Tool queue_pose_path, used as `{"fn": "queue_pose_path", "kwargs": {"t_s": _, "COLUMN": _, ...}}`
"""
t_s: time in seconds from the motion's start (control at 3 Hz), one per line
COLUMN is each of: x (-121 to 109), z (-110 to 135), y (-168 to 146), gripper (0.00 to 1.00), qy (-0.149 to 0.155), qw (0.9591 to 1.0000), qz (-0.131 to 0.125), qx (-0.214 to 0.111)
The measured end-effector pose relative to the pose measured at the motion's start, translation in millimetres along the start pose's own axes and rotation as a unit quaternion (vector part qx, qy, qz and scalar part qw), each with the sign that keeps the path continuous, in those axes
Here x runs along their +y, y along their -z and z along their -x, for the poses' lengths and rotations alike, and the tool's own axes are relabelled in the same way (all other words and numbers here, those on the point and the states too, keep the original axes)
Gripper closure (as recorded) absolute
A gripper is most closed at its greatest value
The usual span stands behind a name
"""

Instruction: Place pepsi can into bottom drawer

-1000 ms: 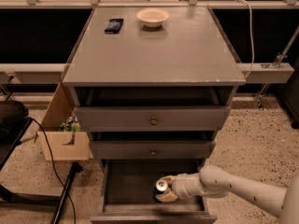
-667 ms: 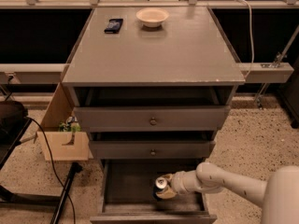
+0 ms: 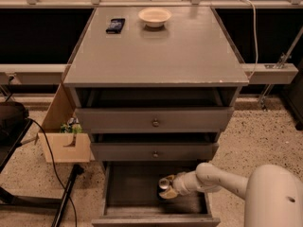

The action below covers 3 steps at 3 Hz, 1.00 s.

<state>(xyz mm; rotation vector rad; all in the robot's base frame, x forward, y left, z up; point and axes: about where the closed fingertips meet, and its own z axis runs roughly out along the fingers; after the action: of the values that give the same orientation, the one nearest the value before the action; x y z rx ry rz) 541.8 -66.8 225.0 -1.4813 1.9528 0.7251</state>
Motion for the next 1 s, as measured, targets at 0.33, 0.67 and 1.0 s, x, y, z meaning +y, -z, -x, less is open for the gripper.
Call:
{"fn": "queue_pose_path", "kwargs": {"t_s": 0.33, "x": -11, "z": -23, "y": -10, "gripper": 1.0, "qy": -0.01, "qw": 0.9999, "qz": -0.003, "qx": 0.003}}
{"fn": "queue_pose_path", "kwargs": {"t_s": 0.67, "x": -15, "z": -36, "y": -16, "gripper": 1.0, "qy": -0.013, "qw": 0.9999, "qz": -0.004, "qx": 0.003}}
{"fn": "queue_pose_path", "kwargs": {"t_s": 1.0, "x": -16, "z": -44, "y": -19, "gripper": 1.0, "qy": -0.009, "qw": 0.9999, "qz": -0.009, "qx": -0.001}}
